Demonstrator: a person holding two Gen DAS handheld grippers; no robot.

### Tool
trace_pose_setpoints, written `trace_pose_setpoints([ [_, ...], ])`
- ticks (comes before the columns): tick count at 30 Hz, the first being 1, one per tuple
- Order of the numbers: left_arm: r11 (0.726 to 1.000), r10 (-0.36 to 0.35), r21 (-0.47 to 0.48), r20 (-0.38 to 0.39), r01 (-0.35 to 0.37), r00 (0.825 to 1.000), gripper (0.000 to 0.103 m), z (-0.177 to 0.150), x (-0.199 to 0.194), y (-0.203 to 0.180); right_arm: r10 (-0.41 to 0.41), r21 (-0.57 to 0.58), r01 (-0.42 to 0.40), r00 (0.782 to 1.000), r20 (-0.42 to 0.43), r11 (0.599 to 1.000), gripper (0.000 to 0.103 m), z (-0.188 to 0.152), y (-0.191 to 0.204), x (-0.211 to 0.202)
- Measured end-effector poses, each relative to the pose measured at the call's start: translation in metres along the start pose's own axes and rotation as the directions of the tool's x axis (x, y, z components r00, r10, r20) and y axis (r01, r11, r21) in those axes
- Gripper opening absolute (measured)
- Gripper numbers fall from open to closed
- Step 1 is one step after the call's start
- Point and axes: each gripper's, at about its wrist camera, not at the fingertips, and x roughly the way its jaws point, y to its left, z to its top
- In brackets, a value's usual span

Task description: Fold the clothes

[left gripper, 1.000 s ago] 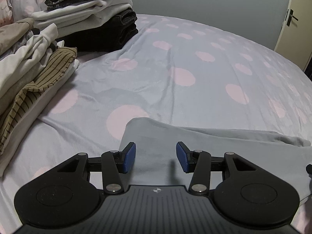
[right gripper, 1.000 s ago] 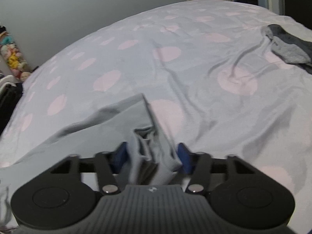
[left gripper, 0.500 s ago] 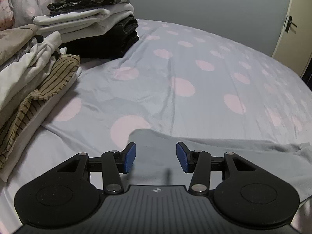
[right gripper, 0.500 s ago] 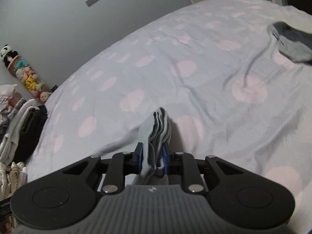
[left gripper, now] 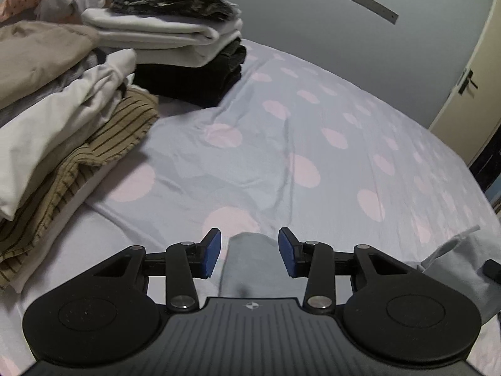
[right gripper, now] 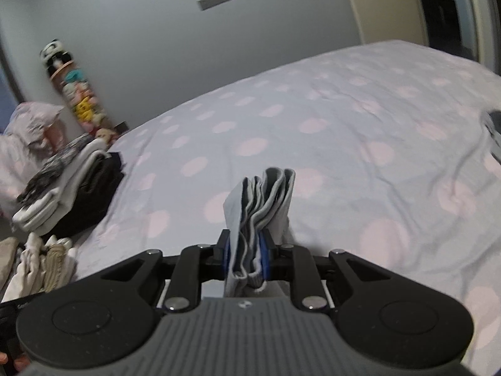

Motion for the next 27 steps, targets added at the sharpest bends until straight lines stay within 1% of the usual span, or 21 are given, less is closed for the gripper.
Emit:
trace_pose_setpoints([
  [5, 0.999, -0.010, -0.051, 0.001, 0.010, 1.000, 0.046, 0.006, -0.006, 0.017, 0.015, -0.075, -0.015, 1.000, 0.003, 0.997, 0.021, -0.008, 0.052, 0.004],
  [10, 0.996, -0.017, -0.086, -0.006, 0.016, 1.000, 0.046, 0.012, -0.010, 0.035, 0.066, -0.154, -0.068, 0.998, -0.022, 0.986, 0.021, -0.027, 0.101, 0.012],
  [12, 0.995, -0.019, -0.100, -0.009, 0.018, 1.000, 0.046, 0.014, -0.012, 0.042, 0.071, -0.228, -0.075, 0.997, -0.026, 0.971, 0.021, -0.040, 0.122, 0.016],
  [14, 0.994, -0.011, -0.106, -0.022, 0.009, 1.000, 0.046, 0.014, -0.010, 0.046, 0.075, -0.309, -0.082, 0.997, -0.033, 0.948, 0.021, -0.055, 0.143, 0.020],
  [16, 0.994, -0.009, -0.110, -0.034, 0.005, 0.999, 0.046, 0.014, -0.008, 0.050, 0.084, -0.365, -0.096, 0.995, -0.049, 0.926, 0.021, -0.069, 0.157, 0.025],
  [21, 0.996, -0.012, -0.094, -0.044, 0.007, 0.999, 0.046, 0.015, -0.008, 0.048, 0.088, -0.450, -0.132, 0.989, -0.118, 0.883, 0.021, -0.103, 0.178, 0.046],
  [27, 0.997, -0.011, -0.080, -0.071, 0.006, 0.997, 0.046, 0.012, -0.002, 0.047, 0.086, -0.508, -0.178, 0.976, -0.199, 0.843, 0.021, -0.135, 0.193, 0.072],
])
